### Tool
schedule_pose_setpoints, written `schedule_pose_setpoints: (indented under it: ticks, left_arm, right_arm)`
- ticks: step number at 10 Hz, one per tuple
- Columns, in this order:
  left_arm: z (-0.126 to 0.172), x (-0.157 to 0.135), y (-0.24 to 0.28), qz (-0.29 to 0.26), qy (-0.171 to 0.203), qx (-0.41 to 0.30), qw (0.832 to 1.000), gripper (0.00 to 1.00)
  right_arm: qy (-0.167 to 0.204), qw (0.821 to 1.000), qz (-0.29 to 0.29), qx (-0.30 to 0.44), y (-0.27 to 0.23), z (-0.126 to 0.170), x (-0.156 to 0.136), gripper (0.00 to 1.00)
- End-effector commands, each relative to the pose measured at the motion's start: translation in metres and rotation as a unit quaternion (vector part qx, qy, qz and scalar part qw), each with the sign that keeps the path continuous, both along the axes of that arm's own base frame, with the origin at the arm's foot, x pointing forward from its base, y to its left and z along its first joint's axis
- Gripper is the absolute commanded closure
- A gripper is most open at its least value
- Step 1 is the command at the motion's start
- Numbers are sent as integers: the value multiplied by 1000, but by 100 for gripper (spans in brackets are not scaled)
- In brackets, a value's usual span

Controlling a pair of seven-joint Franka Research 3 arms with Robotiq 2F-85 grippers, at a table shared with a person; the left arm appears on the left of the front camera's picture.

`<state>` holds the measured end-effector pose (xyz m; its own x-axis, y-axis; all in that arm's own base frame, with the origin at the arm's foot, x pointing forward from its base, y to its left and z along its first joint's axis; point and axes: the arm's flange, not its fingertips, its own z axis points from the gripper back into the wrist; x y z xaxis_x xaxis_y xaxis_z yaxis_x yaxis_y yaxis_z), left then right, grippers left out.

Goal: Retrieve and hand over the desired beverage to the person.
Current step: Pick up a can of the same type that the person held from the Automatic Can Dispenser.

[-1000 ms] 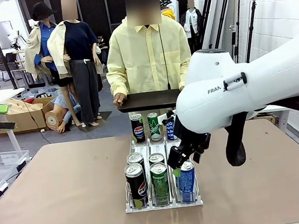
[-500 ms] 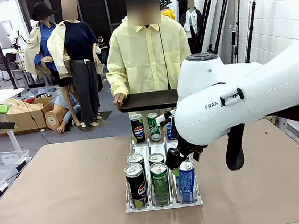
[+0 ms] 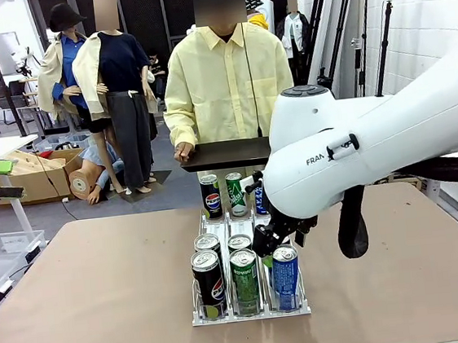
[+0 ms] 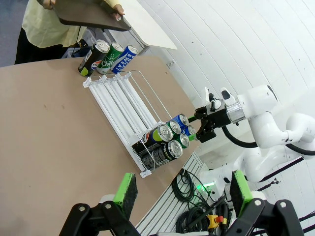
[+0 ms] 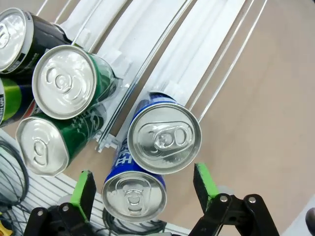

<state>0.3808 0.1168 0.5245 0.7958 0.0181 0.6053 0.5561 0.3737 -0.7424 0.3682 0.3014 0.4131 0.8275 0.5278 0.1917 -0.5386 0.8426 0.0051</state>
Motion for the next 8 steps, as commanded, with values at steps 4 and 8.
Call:
schedule_pose_setpoints:
  ticks: [4,8]
  left_arm:
    - [2,0,1,1,-5,-12,1000,0]
    - [2,0,1,1,-5,-12,1000,0]
  right_arm:
    - [17,999,-30,-19,3,-11,8,0]
    - [26,999,-31,-25,5,-11,7,0]
